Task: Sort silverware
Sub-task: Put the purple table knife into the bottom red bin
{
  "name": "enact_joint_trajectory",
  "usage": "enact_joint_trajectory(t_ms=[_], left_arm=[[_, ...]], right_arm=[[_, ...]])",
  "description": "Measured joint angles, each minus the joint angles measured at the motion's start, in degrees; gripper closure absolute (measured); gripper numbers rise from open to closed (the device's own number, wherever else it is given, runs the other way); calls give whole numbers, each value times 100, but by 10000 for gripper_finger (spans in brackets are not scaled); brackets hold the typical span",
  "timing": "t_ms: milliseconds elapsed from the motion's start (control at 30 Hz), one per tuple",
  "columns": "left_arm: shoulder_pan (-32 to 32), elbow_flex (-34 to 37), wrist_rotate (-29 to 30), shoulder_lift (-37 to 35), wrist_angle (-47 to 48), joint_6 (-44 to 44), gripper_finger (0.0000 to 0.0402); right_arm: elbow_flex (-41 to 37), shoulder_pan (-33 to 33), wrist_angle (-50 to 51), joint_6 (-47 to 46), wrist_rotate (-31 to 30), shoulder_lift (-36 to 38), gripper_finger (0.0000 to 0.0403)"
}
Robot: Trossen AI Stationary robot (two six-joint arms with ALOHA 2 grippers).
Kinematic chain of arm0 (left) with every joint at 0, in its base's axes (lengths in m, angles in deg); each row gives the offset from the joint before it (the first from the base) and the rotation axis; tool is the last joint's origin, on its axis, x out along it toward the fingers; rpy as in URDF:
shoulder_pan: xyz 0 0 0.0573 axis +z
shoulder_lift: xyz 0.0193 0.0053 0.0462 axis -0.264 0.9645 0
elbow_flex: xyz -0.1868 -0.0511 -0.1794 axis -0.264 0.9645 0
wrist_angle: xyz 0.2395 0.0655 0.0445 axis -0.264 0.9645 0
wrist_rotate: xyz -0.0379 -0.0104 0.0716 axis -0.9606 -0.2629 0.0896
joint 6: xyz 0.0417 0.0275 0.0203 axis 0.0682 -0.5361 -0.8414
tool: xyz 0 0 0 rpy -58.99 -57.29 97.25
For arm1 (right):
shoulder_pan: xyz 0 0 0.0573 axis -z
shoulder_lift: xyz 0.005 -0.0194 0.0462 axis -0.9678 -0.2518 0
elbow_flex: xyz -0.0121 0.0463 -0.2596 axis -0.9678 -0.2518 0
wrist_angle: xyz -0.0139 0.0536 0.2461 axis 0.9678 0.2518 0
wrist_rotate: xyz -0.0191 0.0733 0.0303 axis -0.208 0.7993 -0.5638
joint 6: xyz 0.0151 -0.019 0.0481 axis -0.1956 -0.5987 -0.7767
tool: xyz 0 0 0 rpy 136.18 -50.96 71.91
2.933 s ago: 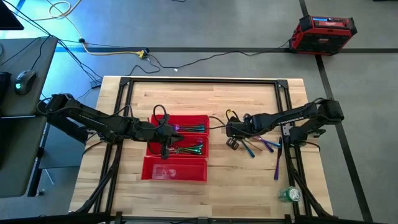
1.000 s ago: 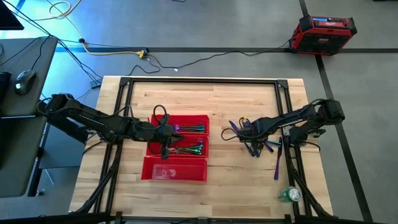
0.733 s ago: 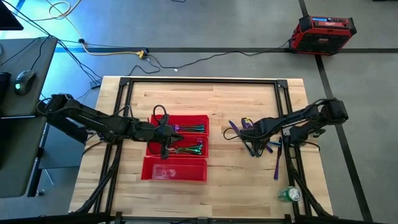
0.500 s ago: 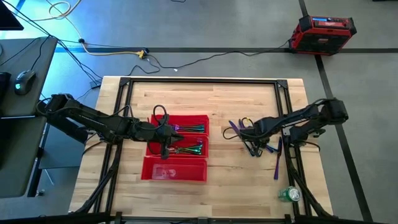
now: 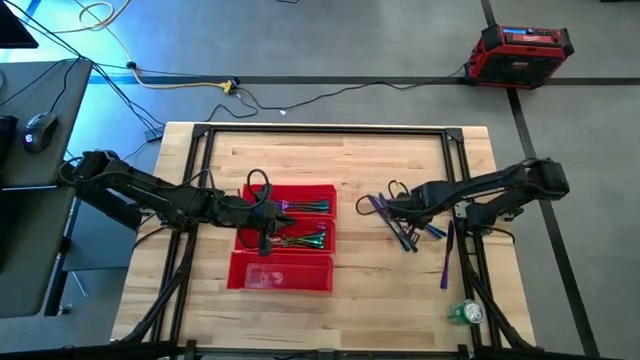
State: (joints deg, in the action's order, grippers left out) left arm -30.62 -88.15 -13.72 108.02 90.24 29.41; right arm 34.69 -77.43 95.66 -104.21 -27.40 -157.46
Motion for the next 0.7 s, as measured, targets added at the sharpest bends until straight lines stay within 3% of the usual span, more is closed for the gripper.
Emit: enact_joint_trajectory(t_ms=[233,400,567,700], left_arm=[[2,0,1,0,9,0,402],[-8,0,-1,-209,86,6,402],[-117,0,-1,-808,541,272,402],[-317,0,4,-1416,843,514,402]], right_arm=[[689,-438,-337,-186,-171,251,385],[1608,-1113,-1700,79,-433,89,385],[2624,-1735,-3176,789,-561,-586,385],[3802,-1960,-3543,1265,-533,-1659,385]])
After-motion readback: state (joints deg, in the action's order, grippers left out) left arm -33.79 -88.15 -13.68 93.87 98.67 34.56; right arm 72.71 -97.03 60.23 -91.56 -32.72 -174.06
